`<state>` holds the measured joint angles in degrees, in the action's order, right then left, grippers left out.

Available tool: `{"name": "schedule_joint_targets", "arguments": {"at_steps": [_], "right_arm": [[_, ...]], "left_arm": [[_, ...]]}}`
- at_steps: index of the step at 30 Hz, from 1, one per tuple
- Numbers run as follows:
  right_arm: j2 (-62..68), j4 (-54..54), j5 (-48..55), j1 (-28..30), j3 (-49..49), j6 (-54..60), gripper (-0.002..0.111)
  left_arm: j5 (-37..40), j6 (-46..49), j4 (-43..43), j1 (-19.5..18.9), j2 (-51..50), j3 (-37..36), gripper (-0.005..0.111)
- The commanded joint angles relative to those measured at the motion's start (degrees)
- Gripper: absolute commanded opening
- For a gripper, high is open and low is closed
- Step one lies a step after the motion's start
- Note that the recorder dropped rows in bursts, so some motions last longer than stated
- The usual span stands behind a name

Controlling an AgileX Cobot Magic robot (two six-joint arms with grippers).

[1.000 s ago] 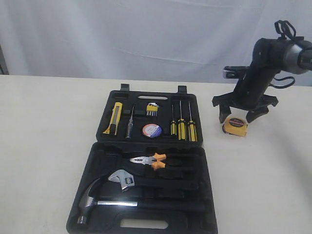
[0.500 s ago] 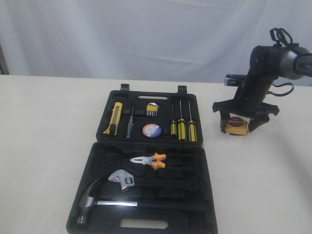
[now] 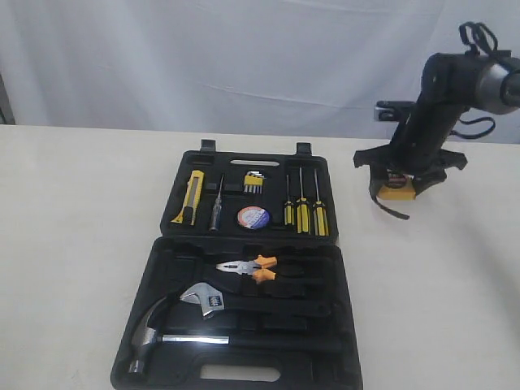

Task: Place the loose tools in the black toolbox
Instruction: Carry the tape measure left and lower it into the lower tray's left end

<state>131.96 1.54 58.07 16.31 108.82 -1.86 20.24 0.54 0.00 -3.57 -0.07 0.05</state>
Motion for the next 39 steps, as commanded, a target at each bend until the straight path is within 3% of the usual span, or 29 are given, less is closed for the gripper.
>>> {"name": "schedule_joint_targets", "arguments": {"at_steps": [1, 6, 13, 19, 25, 39], "right_arm": [[-6.2, 0.8, 1.0, -3.3, 0.0, 1.9, 0.000], [-10.0, 5.0, 5.5, -10.4, 0.0, 4.9, 0.000], [-10.7, 4.5, 6.7, -27.4, 0.0, 6.0, 0.000], [-10.9, -0.2, 1.5, -37.7, -1.0, -2.6, 0.000], [-8.4, -0.4, -14.1, -40.1, -6.5, -17.8, -0.001], [1.3, -2.7, -16.4, -39.9, -6.3, -29.4, -0.001]], "left_arm": [[-0.6, -0.1, 0.0, 0.3, 0.1, -0.1, 0.000], [-0.6, -0.1, 0.0, 0.3, 0.1, -0.1, 0.000], [-0.6, -0.1, 0.0, 0.3, 0.1, -0.1, 0.000], [-0.6, -0.1, 0.0, 0.3, 0.1, -0.1, 0.000], [-0.6, -0.1, 0.0, 0.3, 0.1, -0.1, 0.000], [-0.6, -0.1, 0.0, 0.3, 0.1, -0.1, 0.000]]}}
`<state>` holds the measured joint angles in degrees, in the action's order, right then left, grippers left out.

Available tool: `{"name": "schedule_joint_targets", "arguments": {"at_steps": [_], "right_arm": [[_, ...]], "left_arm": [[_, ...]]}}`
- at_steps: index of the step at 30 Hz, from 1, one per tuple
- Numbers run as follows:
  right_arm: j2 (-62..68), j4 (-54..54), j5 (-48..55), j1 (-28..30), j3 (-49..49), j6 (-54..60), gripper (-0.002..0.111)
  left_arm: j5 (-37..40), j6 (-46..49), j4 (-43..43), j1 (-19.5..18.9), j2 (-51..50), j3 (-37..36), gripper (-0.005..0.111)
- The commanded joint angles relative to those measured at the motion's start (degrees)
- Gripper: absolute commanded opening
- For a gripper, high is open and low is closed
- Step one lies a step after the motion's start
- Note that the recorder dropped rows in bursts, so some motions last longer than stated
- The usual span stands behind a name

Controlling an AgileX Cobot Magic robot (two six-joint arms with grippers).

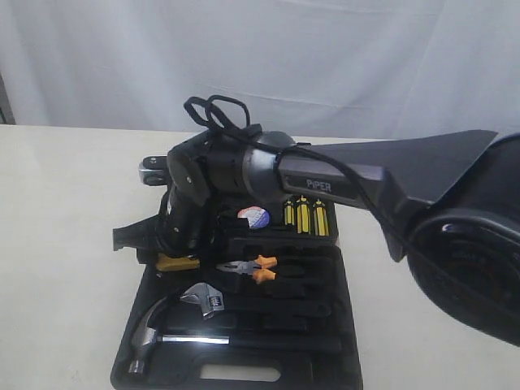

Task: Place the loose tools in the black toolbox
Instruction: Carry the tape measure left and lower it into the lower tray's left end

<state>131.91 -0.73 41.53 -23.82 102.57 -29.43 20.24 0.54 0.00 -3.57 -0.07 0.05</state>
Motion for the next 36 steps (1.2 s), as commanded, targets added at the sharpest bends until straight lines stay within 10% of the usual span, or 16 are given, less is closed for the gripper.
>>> {"name": "schedule_joint_targets", "arguments": {"at_steps": [1, 15, 25, 36], "right_arm": [[1.7, -0.5, 1.0, 0.2, 0.0, -1.8, -0.001], [1.8, 0.7, 3.7, -1.3, 0.0, -2.3, 0.001], [0.7, 0.7, 7.8, -1.3, 0.0, 0.4, 0.064], [-1.5, 0.7, 8.5, -1.3, 0.0, 4.0, 0.081]], "left_arm": [[-0.6, -0.1, 0.0, 0.3, 0.1, -0.1, 0.000], [-0.6, -0.1, 0.0, 0.3, 0.1, -0.1, 0.000], [-0.6, -0.1, 0.0, 0.3, 0.1, -0.1, 0.000], [-0.6, -0.1, 0.0, 0.3, 0.1, -0.1, 0.000]]}}
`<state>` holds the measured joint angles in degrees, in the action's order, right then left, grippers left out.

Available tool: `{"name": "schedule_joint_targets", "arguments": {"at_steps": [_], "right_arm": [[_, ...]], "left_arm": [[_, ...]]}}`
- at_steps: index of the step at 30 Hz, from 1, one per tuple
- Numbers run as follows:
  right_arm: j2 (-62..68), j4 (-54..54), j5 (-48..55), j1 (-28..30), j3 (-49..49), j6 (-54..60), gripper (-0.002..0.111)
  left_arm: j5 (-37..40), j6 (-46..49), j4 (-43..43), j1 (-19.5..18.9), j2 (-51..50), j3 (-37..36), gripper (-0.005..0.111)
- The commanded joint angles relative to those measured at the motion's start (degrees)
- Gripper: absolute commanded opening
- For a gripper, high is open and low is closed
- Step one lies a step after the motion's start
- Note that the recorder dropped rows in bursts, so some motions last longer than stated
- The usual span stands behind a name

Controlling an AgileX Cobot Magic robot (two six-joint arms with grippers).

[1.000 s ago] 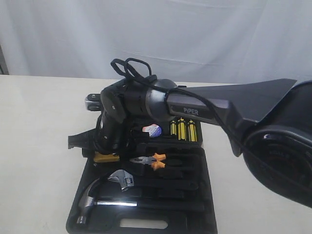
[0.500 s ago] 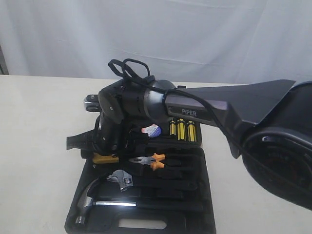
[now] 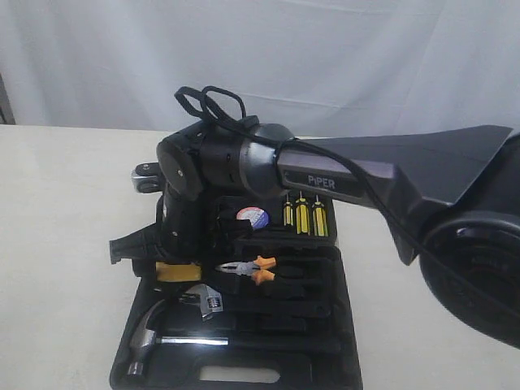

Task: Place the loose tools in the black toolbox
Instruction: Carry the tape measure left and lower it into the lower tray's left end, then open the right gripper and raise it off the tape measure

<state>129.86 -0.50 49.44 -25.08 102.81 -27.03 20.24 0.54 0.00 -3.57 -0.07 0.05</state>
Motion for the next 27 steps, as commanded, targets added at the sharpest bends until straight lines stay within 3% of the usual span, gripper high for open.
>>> {"name": "schedule_joint_targets", "arguments": {"at_steps": [1, 15, 17, 20, 23, 27], "right_arm": [[0.5, 0.5, 0.5, -0.1, -0.3, 1.7, 0.083], [-4.3, -1.8, -0.5, -0.1, -0.3, 3.8, 0.084], [-6.4, -3.3, -0.2, -0.1, -0.3, 3.8, 0.079], [-8.7, -4.1, 0.4, -0.1, -0.3, 3.7, 0.053], [-9.0, -4.1, -0.7, -0.1, -0.3, 4.1, 0.004], [-5.7, -3.7, -2.9, -0.1, -0.3, 3.9, 0.002]], "left_arm": [[-0.6, -0.1, 0.0, 0.3, 0.1, -0.1, 0.000], [-0.6, -0.1, 0.0, 0.3, 0.1, -0.1, 0.000], [-0.6, -0.1, 0.0, 0.3, 0.1, -0.1, 0.000], [-0.6, -0.1, 0.0, 0.3, 0.1, -0.1, 0.000], [-0.6, -0.1, 0.0, 0.3, 0.1, -0.1, 0.000], [-0.6, -0.1, 0.0, 0.3, 0.1, -0.1, 0.000]]}}
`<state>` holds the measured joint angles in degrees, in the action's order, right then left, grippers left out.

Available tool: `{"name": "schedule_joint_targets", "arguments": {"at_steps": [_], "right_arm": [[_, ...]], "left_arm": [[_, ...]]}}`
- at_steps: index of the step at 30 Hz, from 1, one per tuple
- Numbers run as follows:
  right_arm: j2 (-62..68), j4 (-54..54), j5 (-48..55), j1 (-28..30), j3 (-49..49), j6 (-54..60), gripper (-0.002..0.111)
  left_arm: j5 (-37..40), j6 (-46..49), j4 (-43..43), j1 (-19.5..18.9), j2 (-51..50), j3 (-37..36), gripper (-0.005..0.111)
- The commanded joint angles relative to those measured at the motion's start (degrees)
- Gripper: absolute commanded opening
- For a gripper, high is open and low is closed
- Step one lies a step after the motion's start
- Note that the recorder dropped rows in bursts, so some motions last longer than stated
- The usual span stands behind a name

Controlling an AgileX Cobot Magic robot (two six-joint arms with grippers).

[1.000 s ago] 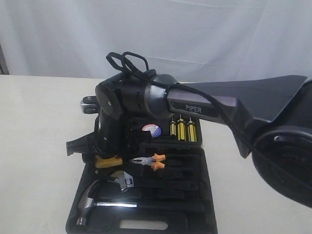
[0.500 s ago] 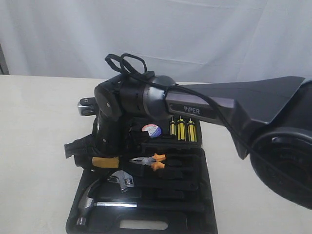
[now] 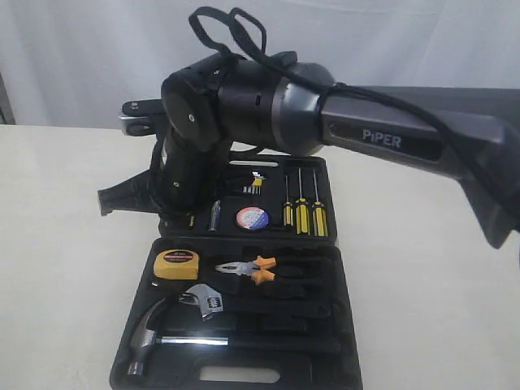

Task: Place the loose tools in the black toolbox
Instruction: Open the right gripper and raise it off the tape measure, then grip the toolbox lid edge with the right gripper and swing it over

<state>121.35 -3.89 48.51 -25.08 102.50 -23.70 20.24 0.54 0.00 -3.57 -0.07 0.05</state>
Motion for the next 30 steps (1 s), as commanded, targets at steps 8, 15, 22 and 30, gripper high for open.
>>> {"name": "schedule_joint_targets", "arguments": {"at_steps": [8, 15, 22, 30], "right_arm": [[12.7, 8.4, -2.4, -0.5, 0.0, 7.8, 0.002], [9.4, 6.0, 0.8, -0.1, 3.0, 7.6, 0.002], [2.2, 1.7, 5.1, -0.1, 6.4, 7.7, 0.002], [-4.4, -9.5, 12.2, -2.5, 5.6, 7.4, 0.002]], "left_arm": [[-0.6, -0.1, 0.0, 0.3, 0.1, -0.1, 0.000], [-0.6, -0.1, 0.0, 0.3, 0.1, -0.1, 0.000], [-0.6, -0.1, 0.0, 0.3, 0.1, -0.1, 0.000], [-0.6, -0.1, 0.0, 0.3, 0.1, -0.1, 0.000]]}}
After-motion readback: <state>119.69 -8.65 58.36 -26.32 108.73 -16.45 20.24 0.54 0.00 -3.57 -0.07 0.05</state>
